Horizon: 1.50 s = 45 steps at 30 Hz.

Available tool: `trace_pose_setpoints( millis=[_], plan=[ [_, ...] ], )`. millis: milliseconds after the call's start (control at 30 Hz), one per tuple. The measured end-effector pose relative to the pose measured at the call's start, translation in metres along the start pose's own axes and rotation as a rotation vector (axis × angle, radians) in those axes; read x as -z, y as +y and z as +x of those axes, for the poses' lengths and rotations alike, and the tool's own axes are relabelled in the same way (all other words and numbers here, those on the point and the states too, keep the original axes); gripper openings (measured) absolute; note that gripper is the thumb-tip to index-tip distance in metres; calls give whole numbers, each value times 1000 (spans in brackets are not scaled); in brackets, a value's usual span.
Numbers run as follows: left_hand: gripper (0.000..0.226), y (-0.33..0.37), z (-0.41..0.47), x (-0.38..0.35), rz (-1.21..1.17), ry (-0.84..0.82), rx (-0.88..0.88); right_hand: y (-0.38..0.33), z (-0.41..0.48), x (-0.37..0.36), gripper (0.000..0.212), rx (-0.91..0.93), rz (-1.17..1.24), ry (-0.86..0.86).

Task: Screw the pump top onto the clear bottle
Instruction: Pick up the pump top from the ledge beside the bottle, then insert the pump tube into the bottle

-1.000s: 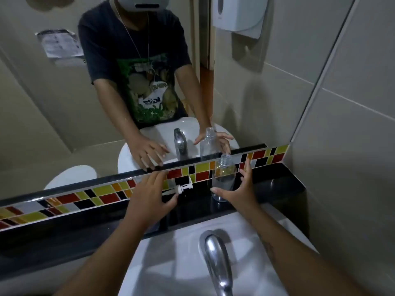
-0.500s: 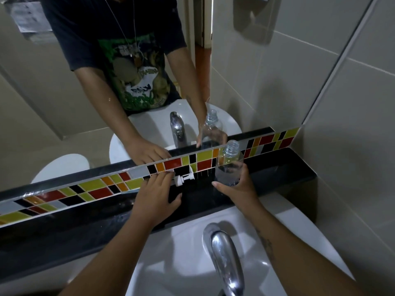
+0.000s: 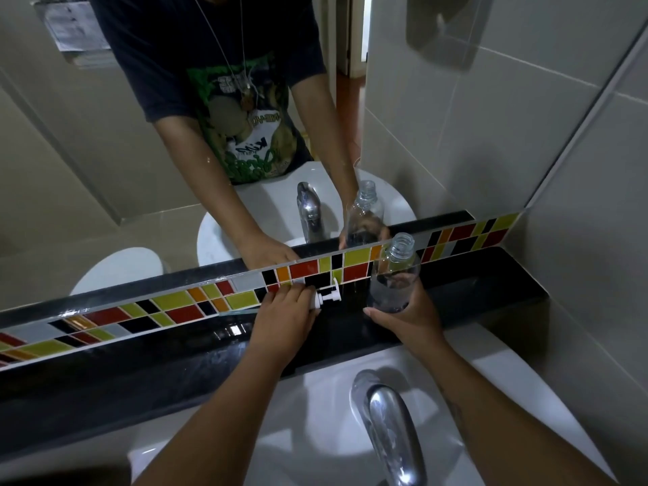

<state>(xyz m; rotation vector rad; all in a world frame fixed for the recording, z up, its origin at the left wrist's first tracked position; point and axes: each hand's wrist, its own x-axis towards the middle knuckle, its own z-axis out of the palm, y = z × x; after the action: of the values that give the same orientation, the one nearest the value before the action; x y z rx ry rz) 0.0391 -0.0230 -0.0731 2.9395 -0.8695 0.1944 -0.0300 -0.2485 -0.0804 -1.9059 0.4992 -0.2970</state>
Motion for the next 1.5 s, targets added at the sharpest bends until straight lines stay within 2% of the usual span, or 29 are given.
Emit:
trace_pose_setpoints(
  millis=[267,500,667,800,867,967,1100,1233,1400,1500],
  plan=[
    [38,-5,0,16,-100,82,-68,7,4,-5,76,1,-13,18],
    [43,0,-6,77,-337,90,-51,1,2,-5,69,16,-41,27],
    [24,6,3,138,-631,110,31,2,3,-4,71,4,-66,38],
    [32,14,11,177,-831,197,62,2,1,-4,75,22,-73,20],
    [21,19,18,191,-947,209,83,1,1,-4,77,28,-105,22],
    [18,29,26,210,-1126,266,88,1,2,-4,79,11,-133,37],
    [15,39,33,230,-1267,329,49,4,0,-3,82,22,-140,23],
    [9,44,41,237,-1387,408,84,5,-2,-1,84,57,-131,37],
    [21,55,46,235,-1523,416,82,4,-2,-1,83,64,-115,46],
    [12,58,48,231,-1547,405,105,6,-1,-2,84,52,-104,43]
  ],
)
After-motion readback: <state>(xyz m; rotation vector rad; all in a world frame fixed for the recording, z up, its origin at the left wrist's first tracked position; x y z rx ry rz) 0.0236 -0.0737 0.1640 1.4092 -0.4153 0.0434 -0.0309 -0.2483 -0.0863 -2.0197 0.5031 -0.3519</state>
